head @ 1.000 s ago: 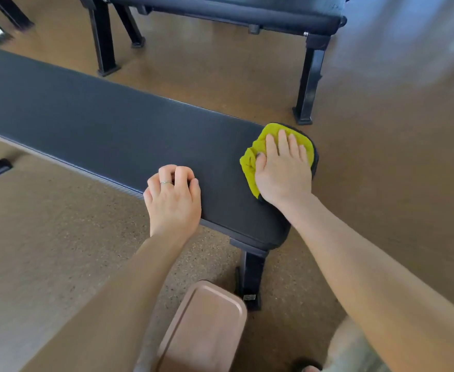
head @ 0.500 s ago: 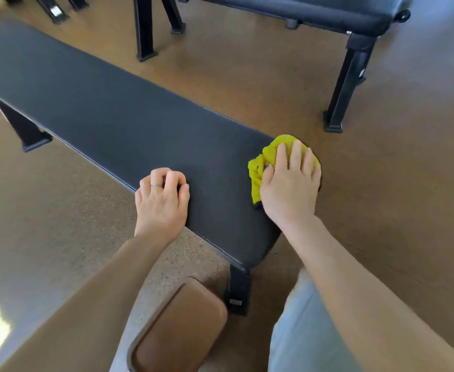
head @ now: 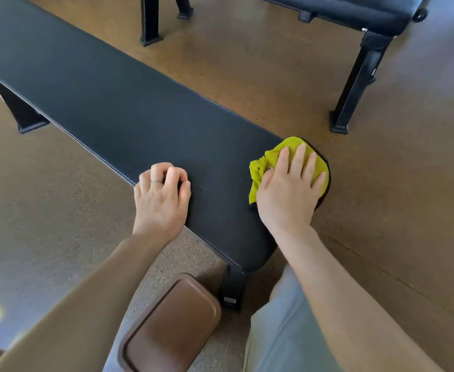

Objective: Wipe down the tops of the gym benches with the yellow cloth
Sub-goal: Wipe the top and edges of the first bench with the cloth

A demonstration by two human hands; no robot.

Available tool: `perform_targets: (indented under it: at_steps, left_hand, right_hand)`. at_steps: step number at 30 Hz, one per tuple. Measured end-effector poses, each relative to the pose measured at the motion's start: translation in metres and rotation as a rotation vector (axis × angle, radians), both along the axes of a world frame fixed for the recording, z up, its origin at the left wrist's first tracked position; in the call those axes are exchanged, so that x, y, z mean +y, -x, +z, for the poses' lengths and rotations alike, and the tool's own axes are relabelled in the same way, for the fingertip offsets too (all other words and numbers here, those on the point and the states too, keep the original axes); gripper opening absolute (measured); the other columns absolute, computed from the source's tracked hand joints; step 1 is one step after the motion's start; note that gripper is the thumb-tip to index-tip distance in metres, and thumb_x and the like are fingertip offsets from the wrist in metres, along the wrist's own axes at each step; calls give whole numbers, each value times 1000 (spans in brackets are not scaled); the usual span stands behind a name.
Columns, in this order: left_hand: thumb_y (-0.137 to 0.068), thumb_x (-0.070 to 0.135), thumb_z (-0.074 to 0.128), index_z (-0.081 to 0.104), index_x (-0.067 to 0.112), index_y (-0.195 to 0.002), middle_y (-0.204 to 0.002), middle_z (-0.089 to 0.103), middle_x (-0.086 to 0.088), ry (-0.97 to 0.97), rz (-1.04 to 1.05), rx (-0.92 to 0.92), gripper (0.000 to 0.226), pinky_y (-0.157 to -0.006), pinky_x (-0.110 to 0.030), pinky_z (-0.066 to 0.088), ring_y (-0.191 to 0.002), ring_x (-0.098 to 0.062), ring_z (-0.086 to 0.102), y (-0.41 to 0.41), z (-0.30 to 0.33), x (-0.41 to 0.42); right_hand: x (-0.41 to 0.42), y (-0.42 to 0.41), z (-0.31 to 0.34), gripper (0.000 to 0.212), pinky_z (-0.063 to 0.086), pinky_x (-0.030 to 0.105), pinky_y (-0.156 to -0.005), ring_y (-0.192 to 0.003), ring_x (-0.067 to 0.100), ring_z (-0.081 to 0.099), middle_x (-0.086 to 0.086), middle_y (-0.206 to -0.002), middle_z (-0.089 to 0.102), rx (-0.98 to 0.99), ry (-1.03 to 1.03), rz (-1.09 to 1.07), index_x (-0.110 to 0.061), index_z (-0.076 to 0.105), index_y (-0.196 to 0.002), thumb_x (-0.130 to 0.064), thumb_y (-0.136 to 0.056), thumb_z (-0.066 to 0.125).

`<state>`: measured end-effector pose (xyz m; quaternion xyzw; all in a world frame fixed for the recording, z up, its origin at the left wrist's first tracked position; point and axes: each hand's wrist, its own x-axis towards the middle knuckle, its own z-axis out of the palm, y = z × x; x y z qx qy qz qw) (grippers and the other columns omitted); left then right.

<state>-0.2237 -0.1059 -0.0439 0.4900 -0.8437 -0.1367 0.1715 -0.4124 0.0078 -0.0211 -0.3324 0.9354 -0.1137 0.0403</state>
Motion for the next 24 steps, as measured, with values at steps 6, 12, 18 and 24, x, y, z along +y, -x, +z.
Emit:
perform_targets:
  at_steps: [6,12,18,24]
  left_hand:
    - [-101,40,33,56,23,-106,-124,49,1,45,-92,32,29,-92,-43,35,-110,-29,42,-7,-3,-5]
    - [-103,33,36,61,11,-93,-94,58,-8,240,-450,-58,35,-70,-45,42,-85,-36,55,-36,28,-94]
    - [-102,31,29,56,8,-88,-87,57,-12,260,-512,-109,37,-68,-50,43,-78,-39,51,-40,20,-175]
    - [-103,25,29,51,10,-86,-84,50,-6,213,-523,-6,32,-67,-43,36,-76,-31,42,-47,15,-180]
  right_hand:
    - [42,-133,8,60,22,60,-121,-152,36,26,14,-165,28,20,-33,234,-14,34,-157,-39,-103,29]
    - [-1,-32,1,63,17,56,-124,-154,29,20,5,-168,23,73,-62,-35,-23,29,-159,-44,-103,14]
    - [-69,-136,-5,63,15,56,-124,-156,31,16,8,-169,17,115,-44,-194,-17,21,-161,-42,-104,12]
    - [-116,-190,-6,60,20,54,-124,-154,30,24,4,-166,28,129,-15,-153,-20,32,-158,-44,-106,16]
